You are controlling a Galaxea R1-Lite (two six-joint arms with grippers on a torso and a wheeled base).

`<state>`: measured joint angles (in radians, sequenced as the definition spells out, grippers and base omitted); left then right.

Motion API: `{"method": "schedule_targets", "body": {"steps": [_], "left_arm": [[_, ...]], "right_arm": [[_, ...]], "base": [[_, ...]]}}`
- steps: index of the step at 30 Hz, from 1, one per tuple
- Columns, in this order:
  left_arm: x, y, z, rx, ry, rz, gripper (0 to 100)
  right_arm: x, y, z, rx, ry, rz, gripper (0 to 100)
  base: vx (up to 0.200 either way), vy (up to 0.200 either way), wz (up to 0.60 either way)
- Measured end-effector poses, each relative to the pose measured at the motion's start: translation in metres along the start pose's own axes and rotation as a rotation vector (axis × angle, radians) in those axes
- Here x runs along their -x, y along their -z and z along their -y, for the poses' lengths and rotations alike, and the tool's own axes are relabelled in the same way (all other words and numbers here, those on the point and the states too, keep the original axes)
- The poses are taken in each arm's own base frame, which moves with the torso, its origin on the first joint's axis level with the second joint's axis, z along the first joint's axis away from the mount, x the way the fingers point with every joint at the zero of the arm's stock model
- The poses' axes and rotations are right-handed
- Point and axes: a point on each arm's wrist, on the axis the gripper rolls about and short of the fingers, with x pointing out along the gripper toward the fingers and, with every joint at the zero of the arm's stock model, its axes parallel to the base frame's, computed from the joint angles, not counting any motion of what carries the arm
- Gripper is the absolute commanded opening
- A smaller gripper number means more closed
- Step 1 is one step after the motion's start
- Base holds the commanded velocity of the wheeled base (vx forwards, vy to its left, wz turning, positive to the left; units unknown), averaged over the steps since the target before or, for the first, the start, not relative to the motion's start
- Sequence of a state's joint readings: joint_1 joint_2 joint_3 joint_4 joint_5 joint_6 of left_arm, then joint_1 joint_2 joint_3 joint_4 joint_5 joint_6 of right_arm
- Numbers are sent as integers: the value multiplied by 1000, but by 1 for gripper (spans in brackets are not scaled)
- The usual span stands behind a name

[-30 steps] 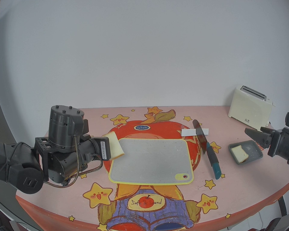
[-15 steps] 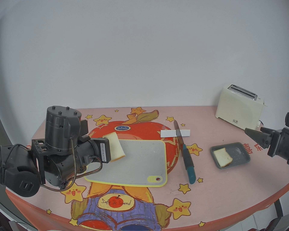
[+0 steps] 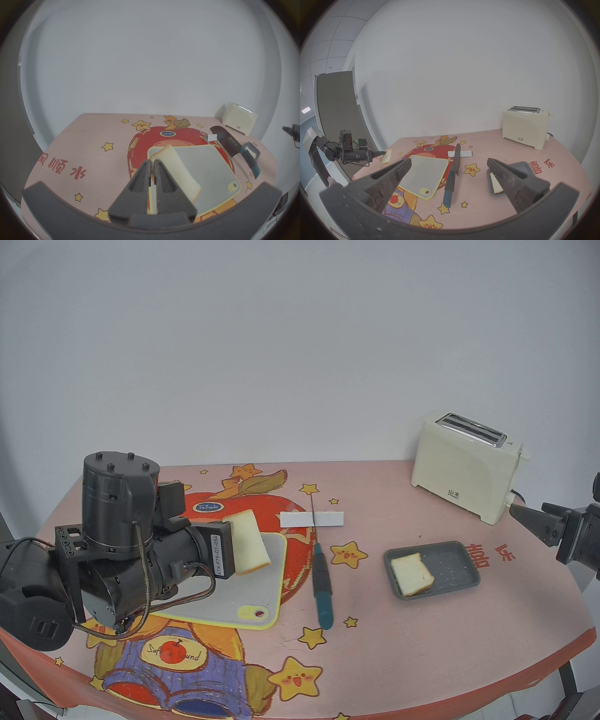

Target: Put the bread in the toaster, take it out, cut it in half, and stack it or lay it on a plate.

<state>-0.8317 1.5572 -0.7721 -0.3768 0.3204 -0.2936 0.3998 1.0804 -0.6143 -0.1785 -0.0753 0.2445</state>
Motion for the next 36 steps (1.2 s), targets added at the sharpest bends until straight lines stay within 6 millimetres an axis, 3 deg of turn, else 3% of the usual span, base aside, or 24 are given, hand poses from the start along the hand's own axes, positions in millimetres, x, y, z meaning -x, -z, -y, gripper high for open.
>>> {"method": "schedule_targets", "body": {"steps": [15,26,36], "left_arm": [[-4,-4,8,-26,33,13,0],[-21,1,14,-41,43,-22,0],[-31,13,9,-136,199,-116,0]], "right_arm": [[0,0,0,0,1,-3,100],[0,0,0,-1,1,-3,100],[0,1,0,-1,1,-3,100]], "base": [[0,-200,0],[0,0,0],[0,0,0]]}}
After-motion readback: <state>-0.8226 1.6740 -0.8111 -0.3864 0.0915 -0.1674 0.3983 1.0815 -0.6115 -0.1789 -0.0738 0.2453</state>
